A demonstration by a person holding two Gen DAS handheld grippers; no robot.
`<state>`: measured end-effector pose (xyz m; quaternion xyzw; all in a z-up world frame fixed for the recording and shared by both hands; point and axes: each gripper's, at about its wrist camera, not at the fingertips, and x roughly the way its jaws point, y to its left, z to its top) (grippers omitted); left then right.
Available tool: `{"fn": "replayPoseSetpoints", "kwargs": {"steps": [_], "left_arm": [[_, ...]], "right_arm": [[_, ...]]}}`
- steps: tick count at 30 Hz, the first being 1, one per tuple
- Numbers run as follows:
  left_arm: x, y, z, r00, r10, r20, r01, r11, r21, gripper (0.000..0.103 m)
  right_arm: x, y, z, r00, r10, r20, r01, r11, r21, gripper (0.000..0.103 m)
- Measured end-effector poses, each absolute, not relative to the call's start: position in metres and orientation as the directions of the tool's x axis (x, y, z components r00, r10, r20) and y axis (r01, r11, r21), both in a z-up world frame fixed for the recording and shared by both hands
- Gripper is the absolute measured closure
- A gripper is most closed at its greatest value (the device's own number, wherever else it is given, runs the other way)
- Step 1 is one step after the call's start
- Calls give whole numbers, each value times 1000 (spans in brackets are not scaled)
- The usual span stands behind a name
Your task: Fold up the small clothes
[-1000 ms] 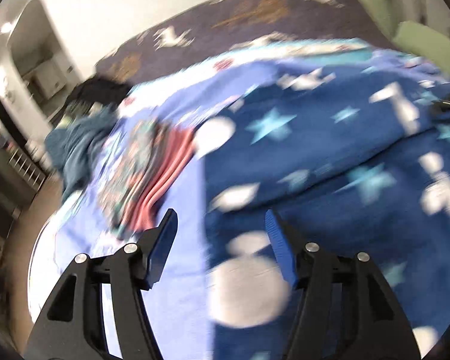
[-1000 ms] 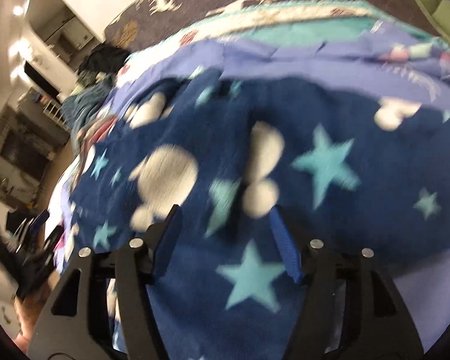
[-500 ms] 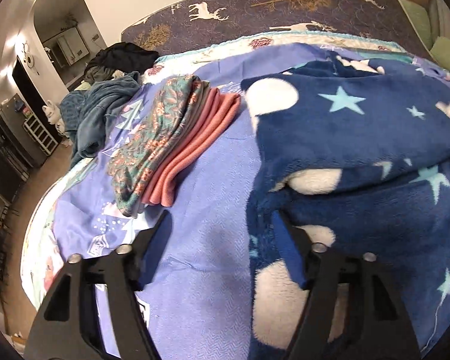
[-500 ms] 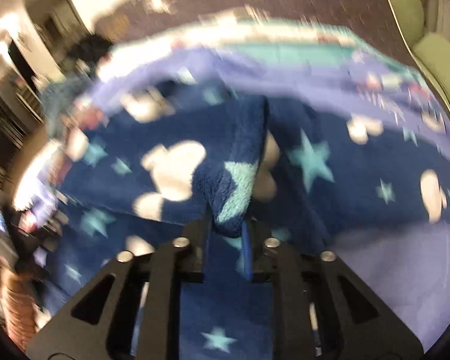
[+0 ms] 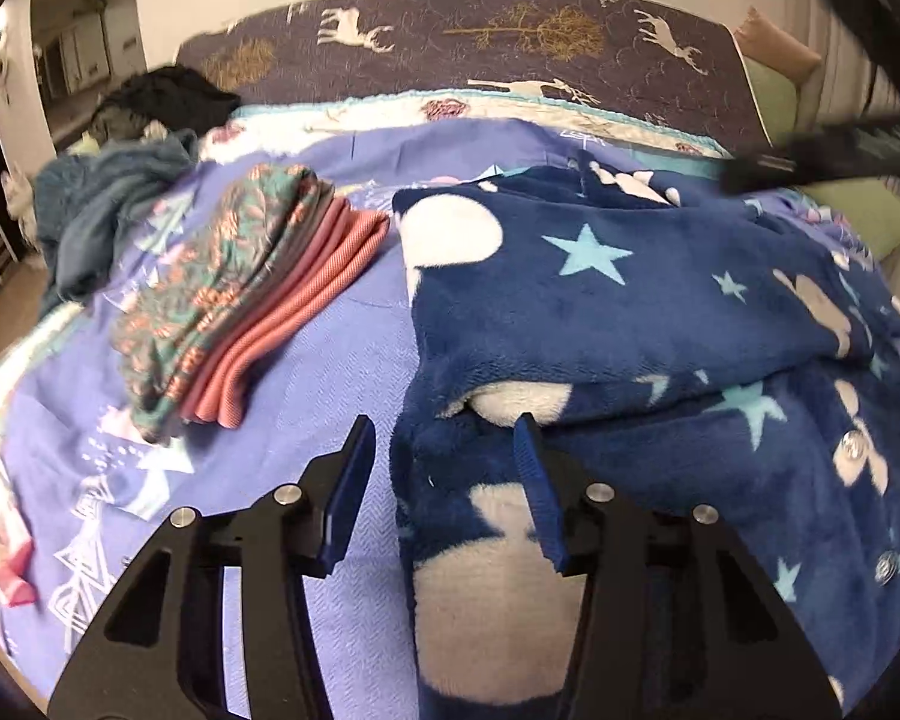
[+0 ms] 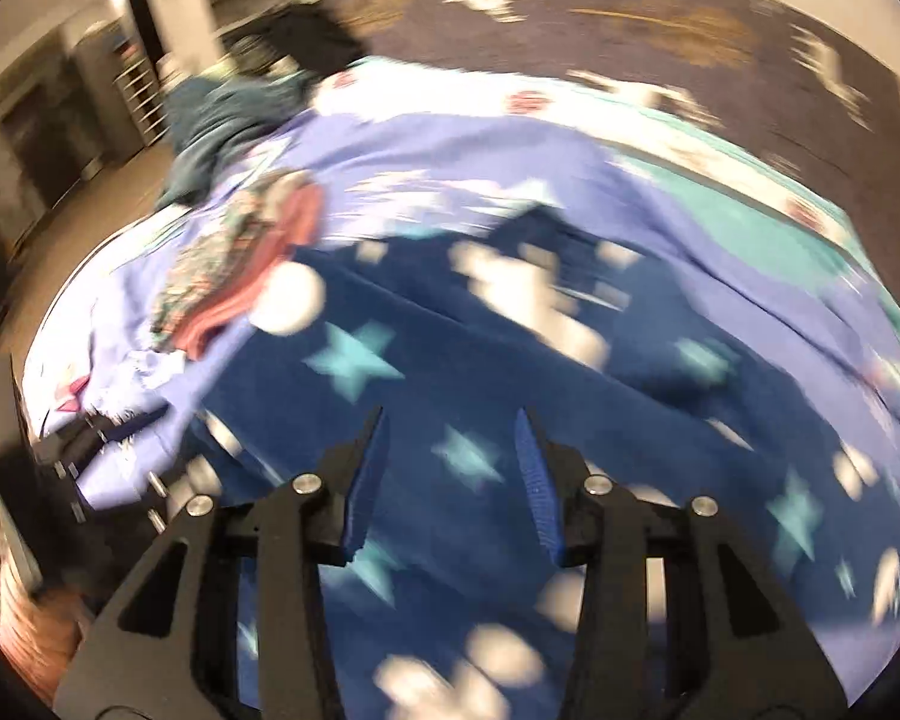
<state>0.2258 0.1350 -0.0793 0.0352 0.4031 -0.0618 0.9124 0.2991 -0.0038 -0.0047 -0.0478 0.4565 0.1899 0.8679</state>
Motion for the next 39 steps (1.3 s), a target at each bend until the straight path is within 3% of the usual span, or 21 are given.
{"fn": "replayPoseSetpoints", "kwargs": {"steps": [1, 4, 6, 8, 9, 10, 14, 18, 19, 20, 22, 24, 27, 30, 33, 36, 37, 39], "left_arm": [[229, 139, -83, 656, -99, -748, 136, 991, -11, 53], [235, 147, -97, 619, -106, -778, 97, 994, -57, 53], [235, 151, -102, 614, -126, -779, 84, 992, -94, 55], [233, 151, -102, 623, -142, -769, 91, 990, -110, 65], [232, 149, -102, 628, -141, -766, 94, 990, -105, 71], [230, 145, -101, 637, -131, -759, 98, 991, -88, 79], [222, 137, -97, 675, -37, -737, 50, 999, -4, 85], [225, 143, -99, 658, -55, -751, 35, 998, -43, 85], [224, 145, -99, 658, -63, -750, 36, 998, -53, 85], [224, 148, -97, 660, -73, -747, 37, 997, -65, 85], [219, 156, -92, 677, -107, -728, 37, 993, -111, 86], [209, 167, -81, 718, -109, -687, 17, 990, -139, 94], [195, 170, -50, 765, -223, -604, 115, 970, -212, 94], [197, 147, -32, 766, -287, -576, 217, 958, -189, 94], [223, 110, -37, 714, -315, -625, 279, 947, -159, 94], [256, 79, -79, 622, -227, -749, 251, 964, -83, 94], [264, 73, -98, 592, -193, -782, 234, 970, -62, 93], [261, 68, -99, 621, -163, -767, 223, 974, -27, 93]], "right_arm": [[313, 14, -8, 497, 301, -814, -396, 913, 97, 57], [345, 68, -19, 458, 319, -829, -446, 890, 96, 37], [365, 99, -32, 438, 289, -851, -461, 885, 64, 35], [378, 125, -49, 428, 225, -875, -471, 882, -4, 37], [384, 129, -56, 431, 194, -881, -468, 883, -34, 48], [392, 132, -65, 424, 162, -891, -454, 889, -55, 100], [409, 135, -72, 440, 248, -863, -419, 907, 47, 100], [418, 139, -84, 451, 268, -851, -427, 902, 58, 101], [415, 135, -81, 457, 274, -846, -422, 904, 65, 94], [411, 128, -74, 466, 271, -842, -405, 912, 70, 78], [389, 103, -49, 533, 275, -800, -375, 924, 68, 61], [357, 75, -25, 571, 291, -767, -388, 920, 60, 64], [303, 17, -8, 594, 306, -744, -383, 921, 72, 72], [255, -45, -13, 601, 290, -745, -305, 944, 122, 83], [236, -92, -38, 582, 258, -771, -180, 966, 187, 84], [242, -126, -92, 493, 205, -846, -19, 974, 226, 85], [239, -131, -99, 524, 237, -818, -28, 965, 262, 86], [236, -130, -98, 544, 250, -801, -78, 965, 249, 86]]}}
